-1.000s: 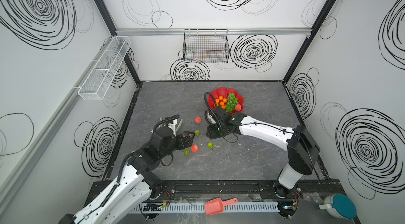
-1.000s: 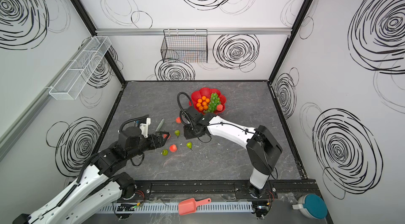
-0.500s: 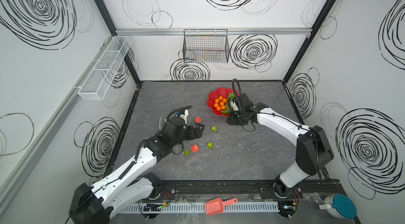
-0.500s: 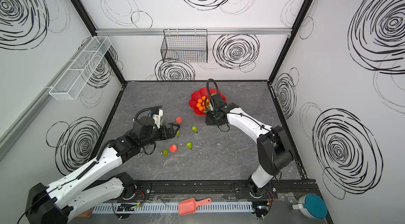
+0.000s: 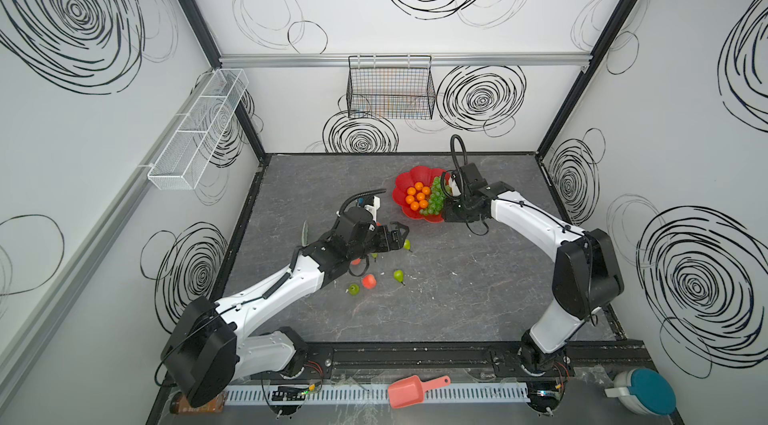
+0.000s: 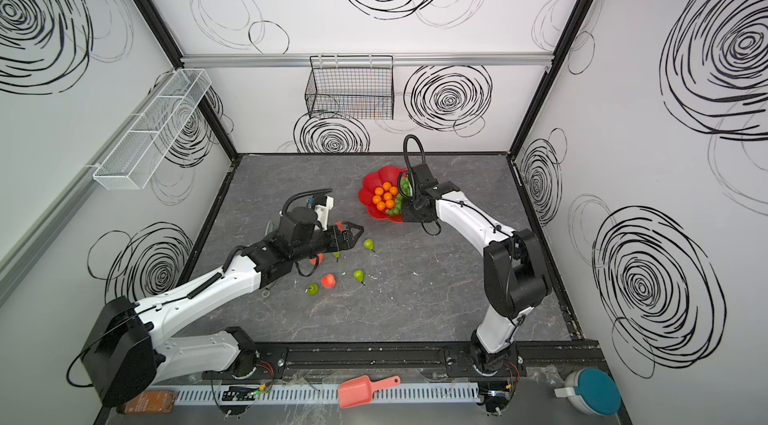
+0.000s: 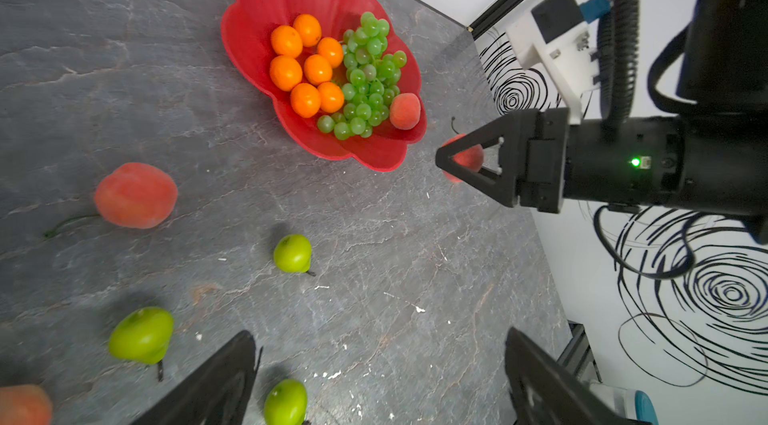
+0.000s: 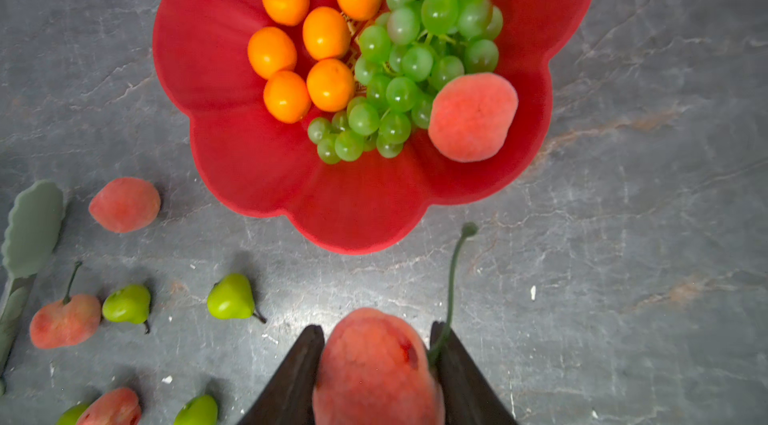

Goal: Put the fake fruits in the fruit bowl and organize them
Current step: 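Lower the peach into the bowl beside the other peach and open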

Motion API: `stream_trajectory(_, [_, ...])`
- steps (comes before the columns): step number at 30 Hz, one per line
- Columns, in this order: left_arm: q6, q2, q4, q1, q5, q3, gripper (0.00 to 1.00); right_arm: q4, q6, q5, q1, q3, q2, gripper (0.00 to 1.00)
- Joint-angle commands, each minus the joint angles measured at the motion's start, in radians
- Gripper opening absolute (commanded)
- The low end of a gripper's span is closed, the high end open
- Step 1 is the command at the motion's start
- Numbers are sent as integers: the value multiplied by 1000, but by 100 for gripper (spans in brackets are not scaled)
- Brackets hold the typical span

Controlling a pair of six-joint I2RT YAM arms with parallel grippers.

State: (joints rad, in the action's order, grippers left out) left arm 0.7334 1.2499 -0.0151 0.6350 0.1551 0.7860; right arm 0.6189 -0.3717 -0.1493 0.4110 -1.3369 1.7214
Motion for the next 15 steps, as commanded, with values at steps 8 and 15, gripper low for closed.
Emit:
stream_trajectory(8, [70,101,-229,-79,154,45,96,92,51,119,-3,-174,161,43])
stream_trajectory(15, [95,131,-283,-120,209,48,96,109,50,156,8,-249,247,43])
